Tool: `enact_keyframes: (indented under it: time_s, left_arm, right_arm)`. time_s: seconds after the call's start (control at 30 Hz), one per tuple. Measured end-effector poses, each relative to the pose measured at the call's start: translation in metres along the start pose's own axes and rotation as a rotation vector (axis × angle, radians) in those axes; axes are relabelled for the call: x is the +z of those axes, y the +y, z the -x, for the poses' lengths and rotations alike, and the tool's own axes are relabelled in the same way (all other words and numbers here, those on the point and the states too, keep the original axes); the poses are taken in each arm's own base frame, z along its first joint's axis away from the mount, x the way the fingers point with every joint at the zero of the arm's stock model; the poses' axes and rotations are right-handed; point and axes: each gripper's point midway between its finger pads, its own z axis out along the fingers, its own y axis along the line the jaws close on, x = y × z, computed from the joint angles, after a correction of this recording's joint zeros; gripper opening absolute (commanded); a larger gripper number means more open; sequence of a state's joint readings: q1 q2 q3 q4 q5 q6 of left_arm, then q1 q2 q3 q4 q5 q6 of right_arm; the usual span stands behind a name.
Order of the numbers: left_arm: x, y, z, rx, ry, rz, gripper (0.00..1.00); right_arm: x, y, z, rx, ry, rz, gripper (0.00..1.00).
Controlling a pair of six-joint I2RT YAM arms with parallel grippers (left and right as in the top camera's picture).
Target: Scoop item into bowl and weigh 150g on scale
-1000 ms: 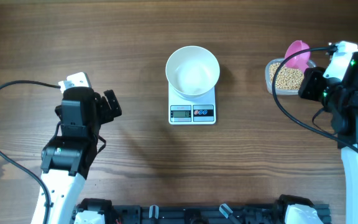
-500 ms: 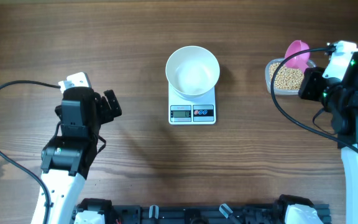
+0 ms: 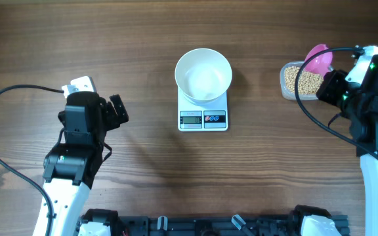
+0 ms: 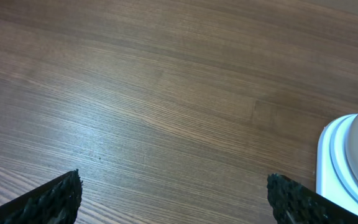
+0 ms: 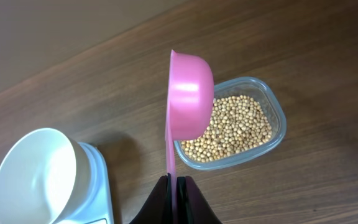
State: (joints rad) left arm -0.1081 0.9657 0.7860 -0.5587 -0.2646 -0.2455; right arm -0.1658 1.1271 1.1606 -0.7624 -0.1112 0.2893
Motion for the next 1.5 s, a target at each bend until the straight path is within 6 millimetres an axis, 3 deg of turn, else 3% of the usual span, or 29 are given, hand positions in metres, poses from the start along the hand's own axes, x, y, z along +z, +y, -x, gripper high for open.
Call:
enact_keyframes:
  time_s: [0.83, 1.5]
  left_arm:
    - [0.0000, 0.0000, 0.0000, 0.000, 0.000, 0.000, 1.00]
    - [0.0000, 0.0000, 0.0000, 0.000, 0.000, 0.000, 1.00]
  right_arm:
    - [-0.0001, -0.0008, 0.0002, 0.222, -0.002, -0.005, 0.04]
    - [-0.0001, 0.0010, 0.0064, 0.220, -0.026, 0.006, 0.04]
